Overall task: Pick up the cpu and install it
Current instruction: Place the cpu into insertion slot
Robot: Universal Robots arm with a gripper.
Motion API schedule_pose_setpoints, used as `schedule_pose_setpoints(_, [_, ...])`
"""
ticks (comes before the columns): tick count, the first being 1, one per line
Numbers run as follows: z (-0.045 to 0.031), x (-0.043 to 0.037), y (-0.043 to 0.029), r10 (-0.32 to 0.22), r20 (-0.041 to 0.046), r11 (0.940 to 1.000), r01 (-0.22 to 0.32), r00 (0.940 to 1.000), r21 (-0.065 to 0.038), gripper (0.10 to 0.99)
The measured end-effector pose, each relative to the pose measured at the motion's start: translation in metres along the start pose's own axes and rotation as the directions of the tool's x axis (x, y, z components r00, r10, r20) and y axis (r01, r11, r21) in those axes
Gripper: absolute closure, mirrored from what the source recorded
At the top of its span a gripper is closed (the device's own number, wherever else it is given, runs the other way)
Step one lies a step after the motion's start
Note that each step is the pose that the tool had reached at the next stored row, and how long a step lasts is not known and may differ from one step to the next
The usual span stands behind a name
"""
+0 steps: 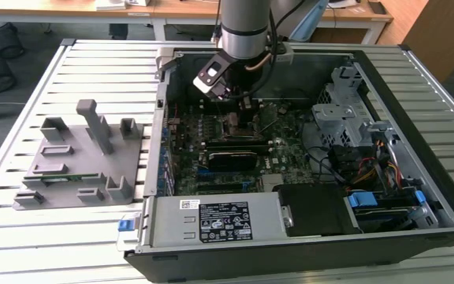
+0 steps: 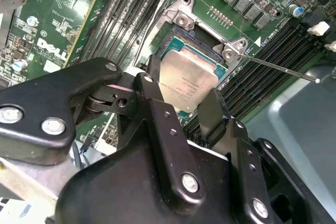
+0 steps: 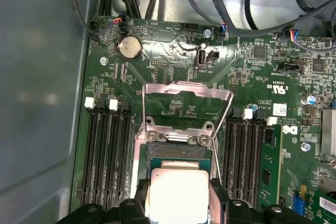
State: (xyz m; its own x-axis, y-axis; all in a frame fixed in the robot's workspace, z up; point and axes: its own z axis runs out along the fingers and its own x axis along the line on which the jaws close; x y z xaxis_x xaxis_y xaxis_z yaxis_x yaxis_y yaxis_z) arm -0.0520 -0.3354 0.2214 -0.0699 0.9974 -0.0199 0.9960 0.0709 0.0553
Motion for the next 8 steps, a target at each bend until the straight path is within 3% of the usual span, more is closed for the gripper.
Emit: schedule_pose_setpoints(8, [0.0066,0.0029,-0.0001,0.024,0.0013,0.9997,-0.024,0.9997,0.0,0.557])
